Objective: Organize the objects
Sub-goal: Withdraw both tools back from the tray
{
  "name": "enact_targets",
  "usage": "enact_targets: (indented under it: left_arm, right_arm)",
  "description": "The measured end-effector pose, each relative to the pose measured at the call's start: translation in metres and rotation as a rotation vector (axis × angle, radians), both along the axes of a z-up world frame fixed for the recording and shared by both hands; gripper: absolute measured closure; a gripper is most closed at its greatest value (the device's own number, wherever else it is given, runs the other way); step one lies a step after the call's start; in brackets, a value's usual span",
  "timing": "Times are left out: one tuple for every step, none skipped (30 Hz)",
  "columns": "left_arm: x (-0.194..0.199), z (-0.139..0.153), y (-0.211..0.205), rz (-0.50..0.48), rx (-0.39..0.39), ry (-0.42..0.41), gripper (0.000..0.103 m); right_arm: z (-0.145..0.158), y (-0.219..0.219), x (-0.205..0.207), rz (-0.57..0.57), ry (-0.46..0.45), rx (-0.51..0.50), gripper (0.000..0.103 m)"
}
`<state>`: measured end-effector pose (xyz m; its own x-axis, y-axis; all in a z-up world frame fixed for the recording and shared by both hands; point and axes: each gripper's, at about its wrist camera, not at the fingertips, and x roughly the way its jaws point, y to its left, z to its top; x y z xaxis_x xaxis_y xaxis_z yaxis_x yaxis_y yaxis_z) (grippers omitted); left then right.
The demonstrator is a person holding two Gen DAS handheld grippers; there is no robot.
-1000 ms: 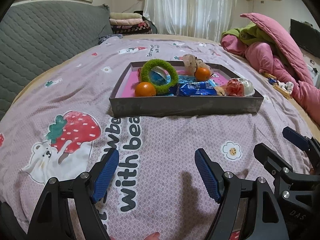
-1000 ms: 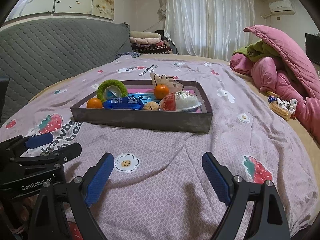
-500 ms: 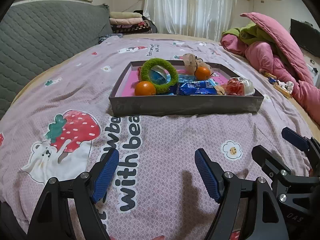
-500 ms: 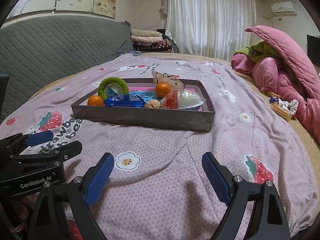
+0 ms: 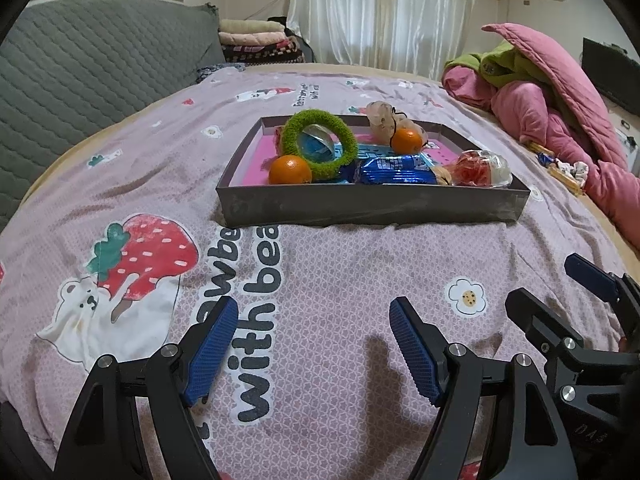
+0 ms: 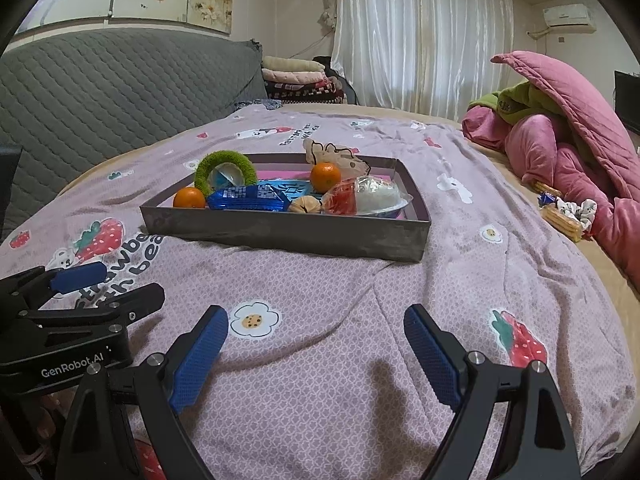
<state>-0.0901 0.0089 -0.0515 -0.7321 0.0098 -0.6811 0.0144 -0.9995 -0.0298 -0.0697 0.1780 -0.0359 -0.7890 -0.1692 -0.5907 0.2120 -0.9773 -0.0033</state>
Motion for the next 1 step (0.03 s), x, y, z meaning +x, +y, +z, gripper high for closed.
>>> enact_targets:
  left_arm:
    - [0.0002, -0.0004, -0.0001, -0.003, 0.001, 0.003, 0.024]
  right_arm:
    - [-0.0003, 0.0000, -0.0003, 0.000, -0.001, -0.002, 0.014]
